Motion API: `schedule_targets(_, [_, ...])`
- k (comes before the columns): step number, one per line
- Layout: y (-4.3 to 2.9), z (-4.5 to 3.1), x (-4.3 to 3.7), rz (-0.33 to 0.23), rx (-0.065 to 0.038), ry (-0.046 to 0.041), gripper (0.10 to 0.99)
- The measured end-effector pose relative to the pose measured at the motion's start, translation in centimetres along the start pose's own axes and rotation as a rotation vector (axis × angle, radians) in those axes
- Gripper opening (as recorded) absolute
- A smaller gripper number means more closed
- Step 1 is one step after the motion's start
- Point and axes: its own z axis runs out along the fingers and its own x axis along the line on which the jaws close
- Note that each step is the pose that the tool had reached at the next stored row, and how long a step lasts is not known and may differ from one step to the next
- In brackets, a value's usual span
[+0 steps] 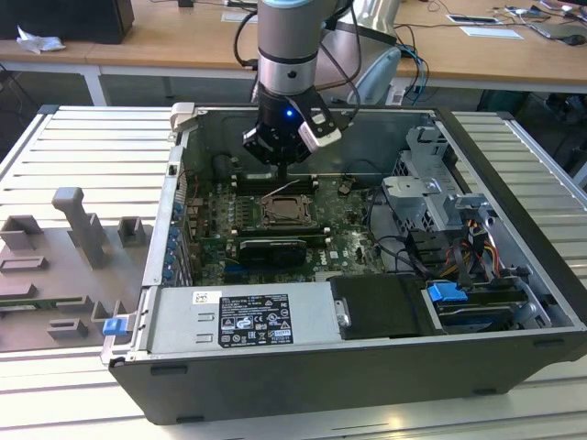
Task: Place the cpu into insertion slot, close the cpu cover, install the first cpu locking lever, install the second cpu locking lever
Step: 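Install the first cpu locking lever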
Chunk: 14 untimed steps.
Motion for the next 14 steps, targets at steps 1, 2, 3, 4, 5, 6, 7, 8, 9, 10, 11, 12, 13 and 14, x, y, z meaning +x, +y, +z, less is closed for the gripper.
schedule_targets(1, [0.01, 0.17, 0.00, -0.020, 0.000, 0.0016, 0.106])
schedule_targets(2, [0.06, 0.30, -0.04, -0.030, -0.001, 0.0024, 0.106])
schedule_targets(3, [0.15, 0.42, -0.11, -0.030, -0.001, 0.0025, 0.106])
schedule_targets(4, [0.23, 0.51, -0.18, -0.030, -0.001, 0.0024, 0.106])
schedule_targets(5, [0.31, 0.59, -0.24, -0.031, -0.001, 0.0024, 0.106])
schedule_targets(6, [0.40, 0.69, -0.33, -0.031, -0.001, 0.0025, 0.106])
schedule_targets(7, [0.47, 0.86, -0.49, -0.031, -0.001, 0.0025, 0.106])
schedule_targets(8, [0.48, 0.96, -0.61, -0.030, -0.001, 0.0024, 0.106])
schedule_targets(9, [0.46, 1.03, -0.73, -0.030, -0.001, 0.0025, 0.106])
schedule_targets(10, [0.45, 1.14, -0.85, -0.030, -0.001, 0.0025, 0.106])
schedule_targets(11, [0.43, 1.21, -0.92, -0.029, -0.001, 0.0023, 0.106])
schedule_targets(12, [0.42, 1.29, -1.01, -0.025, 0.000, 0.0020, 0.106])
schedule_targets(13, [0.41, 1.35, -1.11, -0.021, 0.000, 0.0017, 0.106])
schedule_targets(14, [0.40, 1.40, -1.19, -0.017, 0.000, 0.0014, 0.106])
